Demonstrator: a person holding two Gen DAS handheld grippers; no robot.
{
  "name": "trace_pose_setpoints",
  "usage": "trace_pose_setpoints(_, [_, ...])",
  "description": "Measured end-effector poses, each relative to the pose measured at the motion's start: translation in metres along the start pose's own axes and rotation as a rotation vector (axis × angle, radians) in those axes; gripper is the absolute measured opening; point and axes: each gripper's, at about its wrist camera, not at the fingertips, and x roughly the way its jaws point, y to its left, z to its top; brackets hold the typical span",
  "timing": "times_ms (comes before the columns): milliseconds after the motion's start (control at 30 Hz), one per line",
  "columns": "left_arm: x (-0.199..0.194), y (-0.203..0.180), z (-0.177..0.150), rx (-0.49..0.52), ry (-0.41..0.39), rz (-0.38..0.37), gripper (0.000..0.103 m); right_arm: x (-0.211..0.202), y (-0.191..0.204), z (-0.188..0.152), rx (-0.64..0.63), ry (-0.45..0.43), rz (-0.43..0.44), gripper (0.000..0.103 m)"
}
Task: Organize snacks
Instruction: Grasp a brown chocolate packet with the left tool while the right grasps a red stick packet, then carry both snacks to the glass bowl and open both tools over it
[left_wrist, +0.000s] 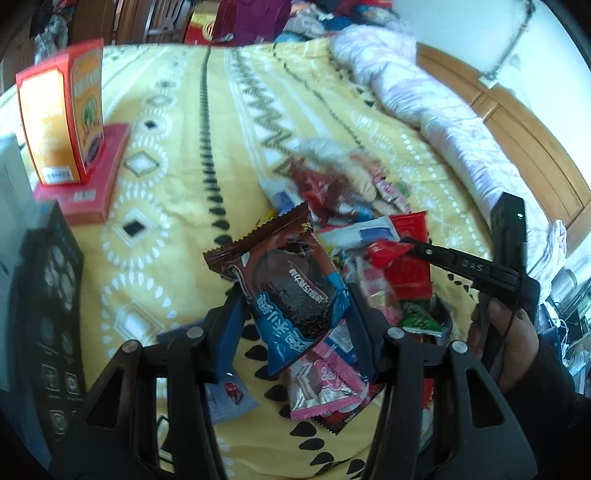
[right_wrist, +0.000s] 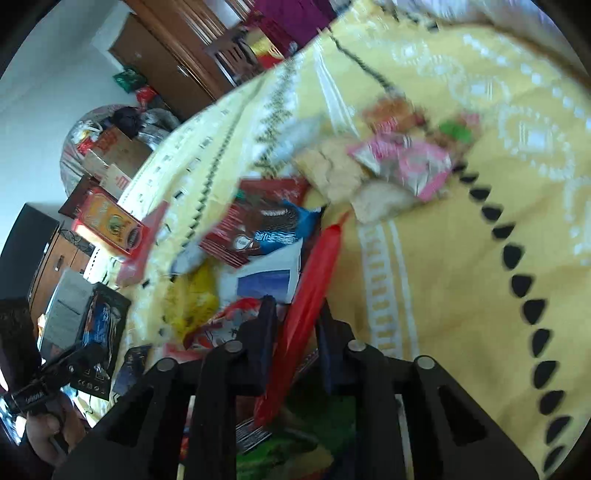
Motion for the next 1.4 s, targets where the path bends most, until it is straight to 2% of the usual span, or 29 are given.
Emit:
trace_pose_setpoints(67, [-0.008,-0.003,0.002,0.010,-0.025,0.003,0.053,-0.019,0.005,0.000,-0.004,-0.043,0.018,0.014])
trace_pose_setpoints(167, [-0.018,-0.007,0.004,0.019,-0.046,0.008,0.053,-0.050,0.009,0.000,0.000,-0.111,0.041,0.014])
trace_pose_setpoints(333, [-0.044,-0.008,0.010,0.028,-0.091,0.025,0.053,-0.088,0.030,0.006,-0.030,-0.173,0.073,0.014])
trace_pose_setpoints(467, [-0.073,-0.001,0.017,0.028,-0.136,0.064,0.053,-0.108,0.070,0.018,-0.093,-0.211,0.111,0.014])
trace_pose_setpoints(633, [-0.123,0.020,0.018,0.015,-0.216,0.158,0.053,-0.118,0.133,0.032,-0.185,-0.234,0.186,0.014])
trace_pose_setpoints(833, [-0.191,0.063,0.009,-0.046,-0.314,0.304,0.053,-0.108,0.230,0.038,-0.310,-0.211,0.299,0.014])
trace_pose_setpoints(1033, [-0.246,0.109,-0.009,-0.131,-0.382,0.426,0.053,-0.092,0.333,0.029,-0.430,-0.159,0.423,0.014])
trace_pose_setpoints(1333, [-0.288,0.168,-0.037,-0.255,-0.411,0.548,0.053,-0.051,0.489,-0.018,-0.608,-0.026,0.557,0.014])
trace_pose_setpoints(1400, [-0.295,0.179,-0.044,-0.276,-0.413,0.569,0.053,-0.038,0.511,-0.028,-0.633,0.000,0.574,0.014])
